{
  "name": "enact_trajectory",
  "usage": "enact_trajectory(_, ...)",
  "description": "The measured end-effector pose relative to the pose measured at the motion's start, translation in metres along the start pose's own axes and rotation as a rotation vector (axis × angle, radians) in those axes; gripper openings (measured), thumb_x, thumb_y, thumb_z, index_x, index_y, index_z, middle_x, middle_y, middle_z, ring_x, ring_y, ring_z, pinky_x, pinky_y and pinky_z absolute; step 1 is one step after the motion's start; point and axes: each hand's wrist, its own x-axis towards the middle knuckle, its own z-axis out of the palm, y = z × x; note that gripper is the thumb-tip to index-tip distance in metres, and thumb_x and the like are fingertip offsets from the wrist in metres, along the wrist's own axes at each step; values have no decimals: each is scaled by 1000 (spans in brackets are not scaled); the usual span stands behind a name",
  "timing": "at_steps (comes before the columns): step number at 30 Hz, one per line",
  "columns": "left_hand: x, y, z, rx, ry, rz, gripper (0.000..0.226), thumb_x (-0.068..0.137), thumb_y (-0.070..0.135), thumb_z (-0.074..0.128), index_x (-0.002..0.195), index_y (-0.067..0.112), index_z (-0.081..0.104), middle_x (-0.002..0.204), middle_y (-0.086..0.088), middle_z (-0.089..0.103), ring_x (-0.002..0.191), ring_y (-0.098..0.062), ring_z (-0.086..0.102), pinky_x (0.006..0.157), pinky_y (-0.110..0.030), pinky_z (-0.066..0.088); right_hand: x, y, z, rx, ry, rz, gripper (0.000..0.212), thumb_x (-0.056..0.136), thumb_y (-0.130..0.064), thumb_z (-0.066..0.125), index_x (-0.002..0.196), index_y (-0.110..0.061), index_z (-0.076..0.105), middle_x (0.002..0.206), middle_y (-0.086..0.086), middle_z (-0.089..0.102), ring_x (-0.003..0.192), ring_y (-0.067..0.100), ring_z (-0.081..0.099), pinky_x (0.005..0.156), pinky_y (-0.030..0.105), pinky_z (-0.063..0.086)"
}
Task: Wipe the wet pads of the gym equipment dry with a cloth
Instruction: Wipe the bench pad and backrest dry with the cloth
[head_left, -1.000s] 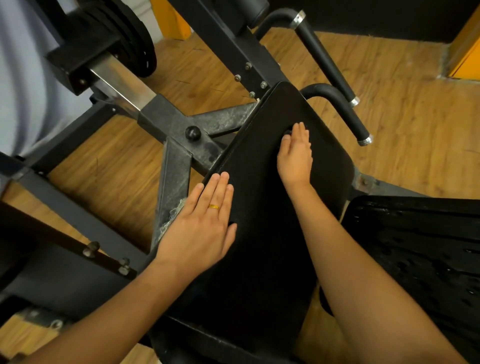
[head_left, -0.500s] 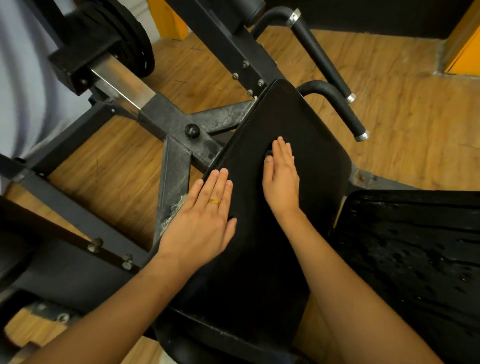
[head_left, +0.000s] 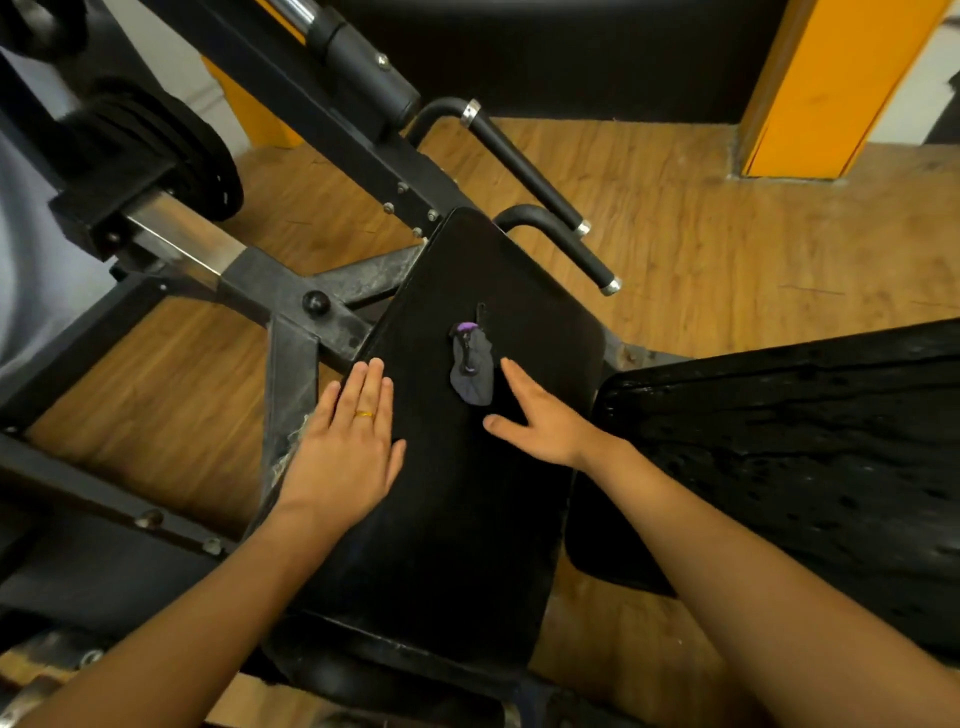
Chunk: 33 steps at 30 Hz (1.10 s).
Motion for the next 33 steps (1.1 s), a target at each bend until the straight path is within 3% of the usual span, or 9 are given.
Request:
enact_trajectory(3,8,20,-13,-42,-92,-73,73,104,45,35,155,-5,20,163,-31,13,153,-45,11,121,-54,19,-18,17,-24,-295,-54,146,85,100,-60,45,162,-17,6,170,5,3,156,22,-2,126,45,7)
enact_trajectory(5,24,38,-21,-99,-107,-76,75,104,47,30,158,-2,13,165,-27,10,154,-41,8,122,-51,18,-35,32,-47,-583,-22,251,81,101,-56,43,162,-14,10,169,9,8,156,30,1,124,53,6)
enact_trajectory(10,76,79,-24,-213,-9,28,76,105,47,30,160,2,5,168,-19,1,156,-30,-1,125,-47,14,-96,73,-86,-945,49,477,74,102,-55,31,162,-15,13,170,9,6,156,33,-5,122,59,-4)
enact_trajectory(16,113,112,2,-131,-44,-21,76,104,48,34,159,2,8,166,-25,-4,155,-39,-4,125,-50,12,-102,83,-78,-1033,109,439,71,103,-54,17,162,-15,12,170,6,5,156,32,-5,121,60,-7)
enact_trajectory(24,156,125,22,0,16,-19,68,106,25,40,158,-2,7,165,-27,4,154,-42,4,123,-48,18,-103,89,-78,-1042,126,409,69,104,-51,16,161,-13,10,170,9,3,156,34,-6,122,61,-7)
enact_trajectory(30,226,157,4,-109,-125,206,78,100,19,50,159,-1,3,167,-23,2,155,-36,0,124,-46,11,-104,91,-80,-1047,130,387,69,104,-50,16,161,-12,11,169,11,4,155,35,-5,122,62,-5)
enact_trajectory(33,242,160,-2,-146,-213,312,64,100,21,50,156,1,25,166,-19,16,155,-33,6,124,-44,15,-103,90,-80,-1041,133,388,69,104,-51,16,161,-12,12,169,11,5,155,35,-5,122,62,-4)
